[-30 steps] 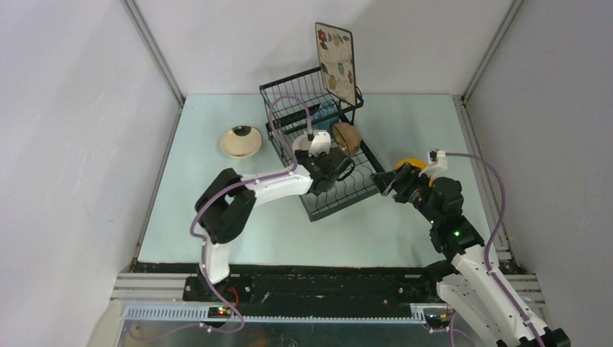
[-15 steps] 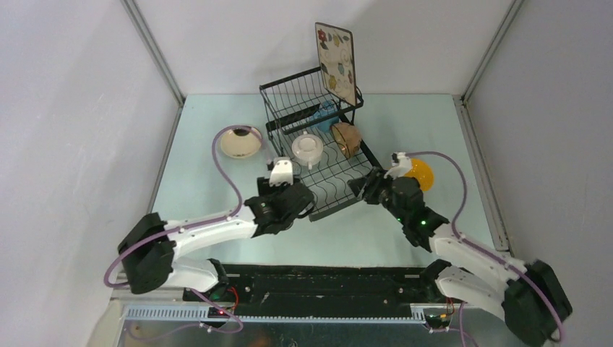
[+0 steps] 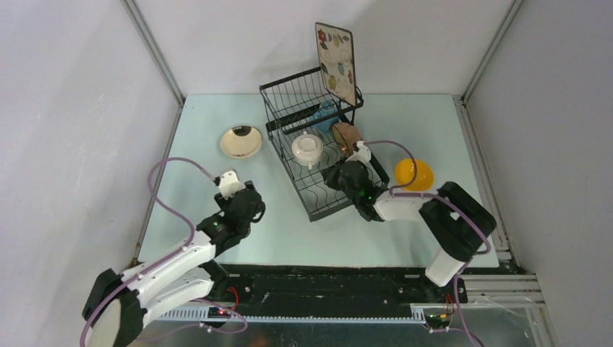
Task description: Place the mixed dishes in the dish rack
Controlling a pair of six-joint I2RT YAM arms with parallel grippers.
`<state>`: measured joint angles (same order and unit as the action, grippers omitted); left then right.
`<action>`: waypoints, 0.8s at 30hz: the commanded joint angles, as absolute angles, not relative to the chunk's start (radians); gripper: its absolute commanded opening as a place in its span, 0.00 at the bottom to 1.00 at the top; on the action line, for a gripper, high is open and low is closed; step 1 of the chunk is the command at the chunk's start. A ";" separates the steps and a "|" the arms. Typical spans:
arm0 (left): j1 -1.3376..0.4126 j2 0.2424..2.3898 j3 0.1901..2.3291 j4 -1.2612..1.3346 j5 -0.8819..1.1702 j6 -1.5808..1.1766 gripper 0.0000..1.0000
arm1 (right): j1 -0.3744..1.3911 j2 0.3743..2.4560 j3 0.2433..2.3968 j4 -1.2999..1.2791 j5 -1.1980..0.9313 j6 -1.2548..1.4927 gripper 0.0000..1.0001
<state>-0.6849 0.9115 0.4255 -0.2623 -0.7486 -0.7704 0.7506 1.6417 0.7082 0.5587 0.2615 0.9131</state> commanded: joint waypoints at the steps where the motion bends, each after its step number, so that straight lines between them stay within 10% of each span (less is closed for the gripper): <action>1: -0.622 0.794 0.419 -0.251 -0.690 -0.764 0.70 | 0.776 1.751 0.853 0.548 0.447 1.052 0.00; 24: -0.618 0.708 0.349 -0.163 -0.690 -0.660 0.69 | 0.743 2.128 1.312 0.445 0.492 1.062 0.00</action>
<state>-0.6250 0.7490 0.3660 -0.2424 -0.7147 -0.6979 0.7475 2.0888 1.1622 0.4271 0.4511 1.1385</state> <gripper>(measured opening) 0.690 0.006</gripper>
